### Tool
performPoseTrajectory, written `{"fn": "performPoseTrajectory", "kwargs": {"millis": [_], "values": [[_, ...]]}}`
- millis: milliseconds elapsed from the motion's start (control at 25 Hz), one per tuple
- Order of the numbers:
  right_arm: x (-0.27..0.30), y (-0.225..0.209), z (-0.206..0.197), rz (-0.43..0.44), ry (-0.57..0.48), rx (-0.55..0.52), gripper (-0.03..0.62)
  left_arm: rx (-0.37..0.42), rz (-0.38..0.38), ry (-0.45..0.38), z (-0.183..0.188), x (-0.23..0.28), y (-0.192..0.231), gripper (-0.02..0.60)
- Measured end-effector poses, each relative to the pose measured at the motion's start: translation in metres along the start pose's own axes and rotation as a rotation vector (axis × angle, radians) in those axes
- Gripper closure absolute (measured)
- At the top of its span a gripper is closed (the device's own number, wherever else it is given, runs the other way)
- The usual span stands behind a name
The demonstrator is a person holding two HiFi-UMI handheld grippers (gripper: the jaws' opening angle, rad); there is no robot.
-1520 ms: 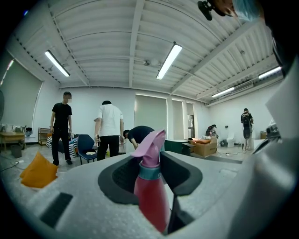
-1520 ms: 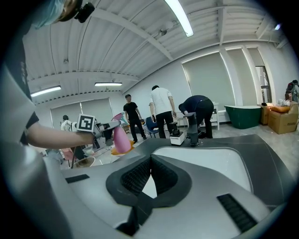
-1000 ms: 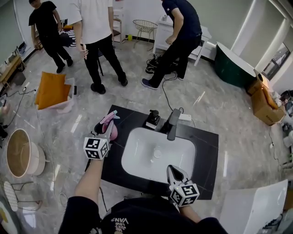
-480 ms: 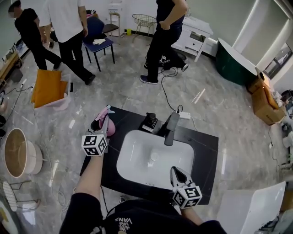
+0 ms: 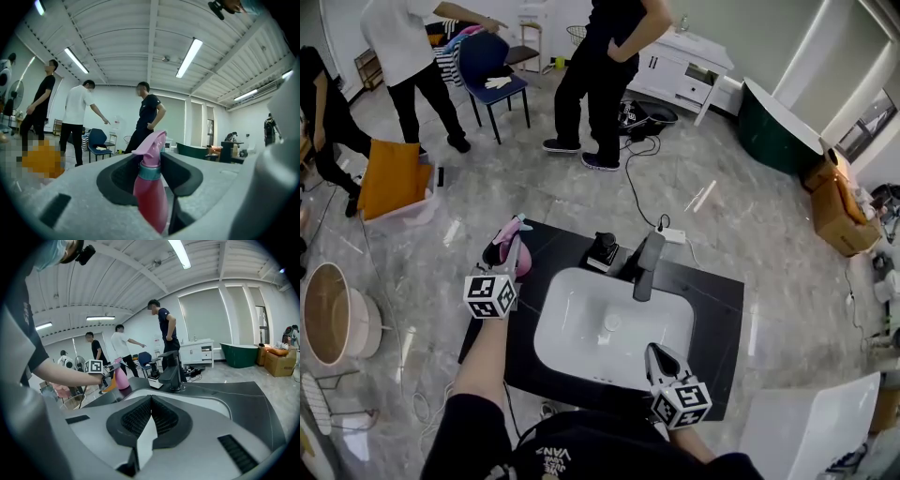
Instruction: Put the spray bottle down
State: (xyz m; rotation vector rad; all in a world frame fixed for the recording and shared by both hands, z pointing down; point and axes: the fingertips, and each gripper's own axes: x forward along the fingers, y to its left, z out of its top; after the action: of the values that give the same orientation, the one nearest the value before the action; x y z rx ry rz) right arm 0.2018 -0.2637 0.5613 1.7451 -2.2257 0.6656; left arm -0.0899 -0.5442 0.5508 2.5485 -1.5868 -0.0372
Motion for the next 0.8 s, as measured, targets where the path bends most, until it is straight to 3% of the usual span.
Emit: {"fn": "performPoseTrajectory", "kwargs": {"millis": [360, 800], "values": [[0.001, 0.006, 0.003, 0.012, -0.006, -0.006, 0.594, -0.011, -0.028, 0.041, -0.005, -0.002, 0.0, 0.405], [0.001, 0.02, 0.003, 0.024, -0.017, -0.008, 0.594, -0.057, -0.043, 0.105, -0.016, -0.013, 0.004, 0.23]]}}
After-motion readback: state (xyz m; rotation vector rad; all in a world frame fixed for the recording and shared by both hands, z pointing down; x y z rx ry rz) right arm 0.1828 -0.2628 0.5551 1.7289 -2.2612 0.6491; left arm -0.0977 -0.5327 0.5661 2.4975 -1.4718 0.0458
